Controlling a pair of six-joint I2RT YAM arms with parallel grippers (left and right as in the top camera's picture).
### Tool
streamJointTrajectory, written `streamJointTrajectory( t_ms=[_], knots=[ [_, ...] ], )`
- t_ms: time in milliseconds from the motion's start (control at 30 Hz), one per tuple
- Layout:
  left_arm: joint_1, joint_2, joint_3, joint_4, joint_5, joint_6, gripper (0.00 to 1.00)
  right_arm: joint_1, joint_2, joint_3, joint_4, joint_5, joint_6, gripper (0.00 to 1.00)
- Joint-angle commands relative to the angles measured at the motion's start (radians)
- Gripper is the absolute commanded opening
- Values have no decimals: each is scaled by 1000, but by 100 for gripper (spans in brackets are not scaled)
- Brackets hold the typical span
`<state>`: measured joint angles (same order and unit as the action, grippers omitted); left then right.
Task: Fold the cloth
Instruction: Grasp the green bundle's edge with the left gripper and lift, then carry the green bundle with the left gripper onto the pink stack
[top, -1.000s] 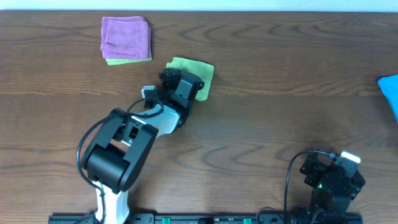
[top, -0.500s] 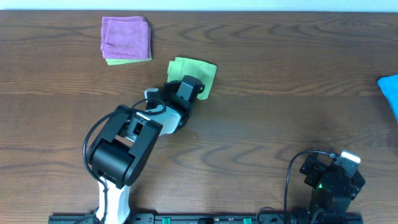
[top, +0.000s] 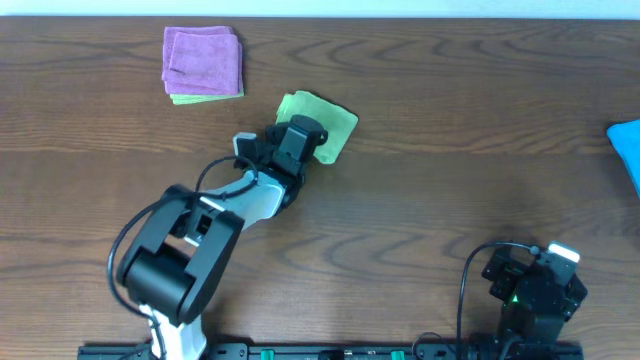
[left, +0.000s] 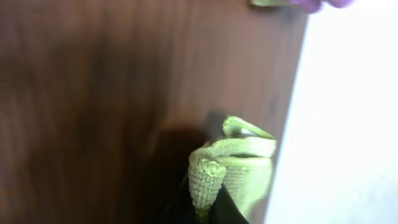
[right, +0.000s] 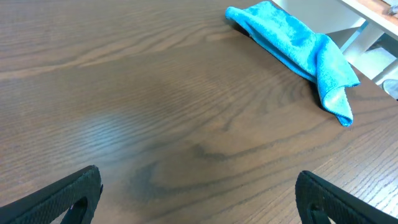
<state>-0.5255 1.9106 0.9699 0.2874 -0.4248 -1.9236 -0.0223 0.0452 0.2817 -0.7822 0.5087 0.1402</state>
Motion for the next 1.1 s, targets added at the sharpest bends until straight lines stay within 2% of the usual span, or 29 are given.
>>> streamJointTrajectory(
  t_ms=[0, 200, 633, 933, 1067],
  knots=[
    [2, -52, -11, -11, 1, 58, 6, -10, -8, -3, 0, 6, -11, 99],
    [4, -129, -11, -65, 0, 85, 6, -10, -8, -3, 0, 6, -11, 99],
    [53, -244, -11, -64, -4, 125, 6, -10, -8, -3, 0, 6, -10, 99],
    [117, -245, -6, 36, -3, 137, 6, -10, -8, -3, 0, 6, -10, 99],
    [149, -264, 37, 41, -3, 207, 6, -10, -8, -3, 0, 6, -10, 99]
  ],
)
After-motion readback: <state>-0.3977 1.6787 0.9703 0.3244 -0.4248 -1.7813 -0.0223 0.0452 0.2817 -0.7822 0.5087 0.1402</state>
